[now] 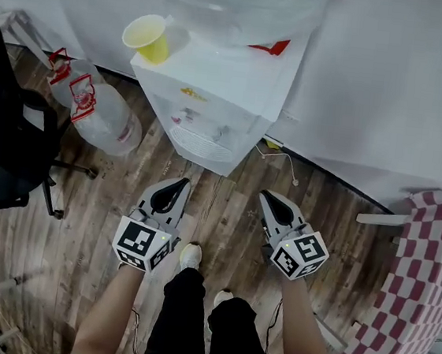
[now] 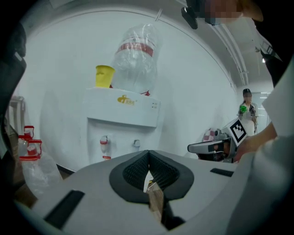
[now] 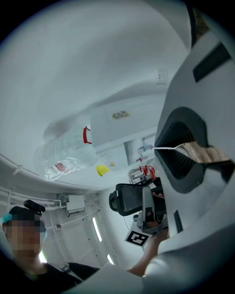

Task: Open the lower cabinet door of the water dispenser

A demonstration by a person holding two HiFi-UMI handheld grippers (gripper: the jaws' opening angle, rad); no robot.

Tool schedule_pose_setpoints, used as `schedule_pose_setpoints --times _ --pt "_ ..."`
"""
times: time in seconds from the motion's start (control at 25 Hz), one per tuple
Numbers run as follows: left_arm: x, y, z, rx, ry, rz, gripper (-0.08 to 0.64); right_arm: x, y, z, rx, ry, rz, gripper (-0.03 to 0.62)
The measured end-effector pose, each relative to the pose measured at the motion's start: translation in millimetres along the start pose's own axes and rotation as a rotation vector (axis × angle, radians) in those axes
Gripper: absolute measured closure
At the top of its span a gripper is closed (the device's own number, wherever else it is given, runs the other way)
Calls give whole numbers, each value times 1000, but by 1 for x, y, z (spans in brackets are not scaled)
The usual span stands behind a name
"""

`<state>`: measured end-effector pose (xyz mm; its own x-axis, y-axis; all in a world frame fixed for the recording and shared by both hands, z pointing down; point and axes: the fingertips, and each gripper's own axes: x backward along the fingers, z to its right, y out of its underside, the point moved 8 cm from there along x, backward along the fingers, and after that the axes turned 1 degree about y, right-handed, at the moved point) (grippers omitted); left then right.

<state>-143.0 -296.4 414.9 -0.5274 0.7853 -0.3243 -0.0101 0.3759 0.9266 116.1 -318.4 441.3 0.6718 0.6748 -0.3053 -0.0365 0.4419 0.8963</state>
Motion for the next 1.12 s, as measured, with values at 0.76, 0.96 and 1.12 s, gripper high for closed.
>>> schedule_pose_setpoints --times 0.76,0.96,1.12 --pt "-101 213 -48 -49 9 49 546 -109 201 110 154 -30 43 566" --pt "-120 248 -61 -70 -5 83 546 -133 234 131 178 -40 66 566" --pt "-130 266 -67 -58 -4 109 546 -147 248 139 197 -56 84 566"
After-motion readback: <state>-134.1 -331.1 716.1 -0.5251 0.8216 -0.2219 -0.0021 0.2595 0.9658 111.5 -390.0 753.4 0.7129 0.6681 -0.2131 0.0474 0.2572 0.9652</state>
